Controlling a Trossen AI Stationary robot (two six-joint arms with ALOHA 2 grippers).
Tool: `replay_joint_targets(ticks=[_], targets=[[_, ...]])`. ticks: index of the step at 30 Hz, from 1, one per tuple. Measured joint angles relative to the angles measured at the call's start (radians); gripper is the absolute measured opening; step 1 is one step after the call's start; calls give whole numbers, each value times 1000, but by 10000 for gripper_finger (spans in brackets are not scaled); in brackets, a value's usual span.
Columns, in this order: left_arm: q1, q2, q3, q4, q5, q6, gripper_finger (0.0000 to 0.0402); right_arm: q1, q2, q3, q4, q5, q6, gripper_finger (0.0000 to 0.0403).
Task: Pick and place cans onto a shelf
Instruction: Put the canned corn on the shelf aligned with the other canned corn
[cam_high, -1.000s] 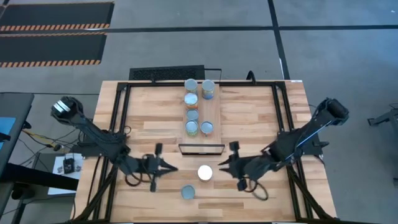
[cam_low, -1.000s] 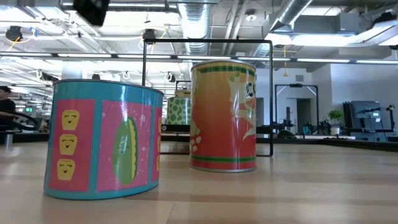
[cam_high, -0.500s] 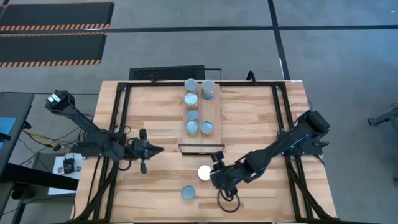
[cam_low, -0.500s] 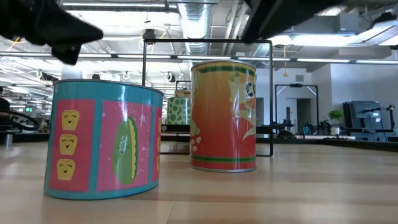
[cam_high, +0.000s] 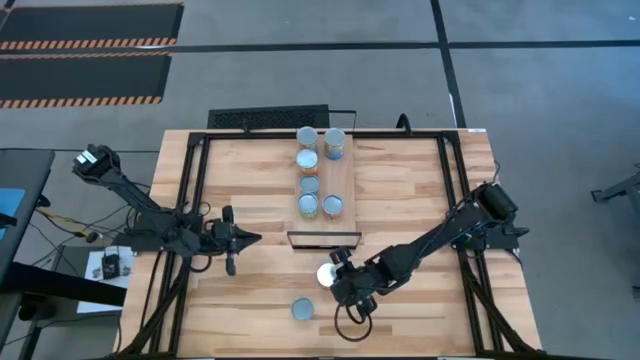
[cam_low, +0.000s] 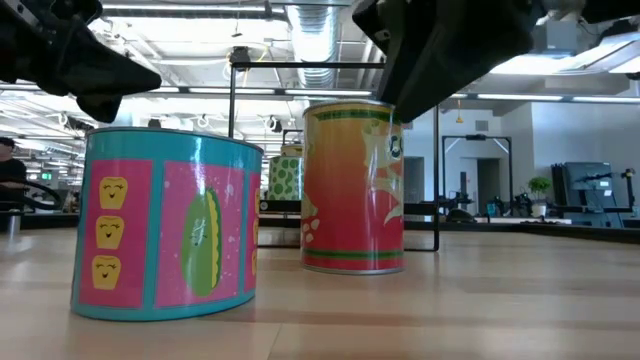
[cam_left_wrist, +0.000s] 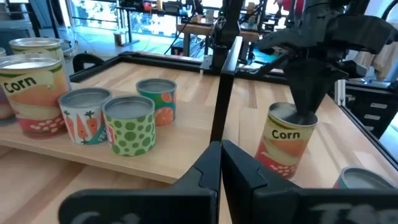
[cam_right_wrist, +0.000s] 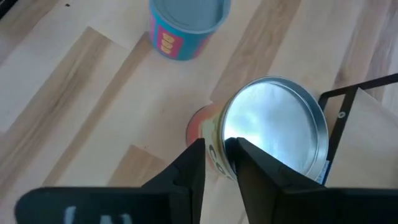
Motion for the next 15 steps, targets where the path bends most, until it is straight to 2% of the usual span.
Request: replay_joint_targets(ticks=[5, 11, 15], targets=[[0, 0, 0, -5, 0, -6, 0, -14, 0, 0, 0, -2, 0, 78], [0, 0, 0, -5, -8, -6, 0, -32, 0, 0, -7, -3, -4, 12], [0, 1, 0, -5, -18, -1, 0, -32, -11, 3, -31, -8, -1, 14]])
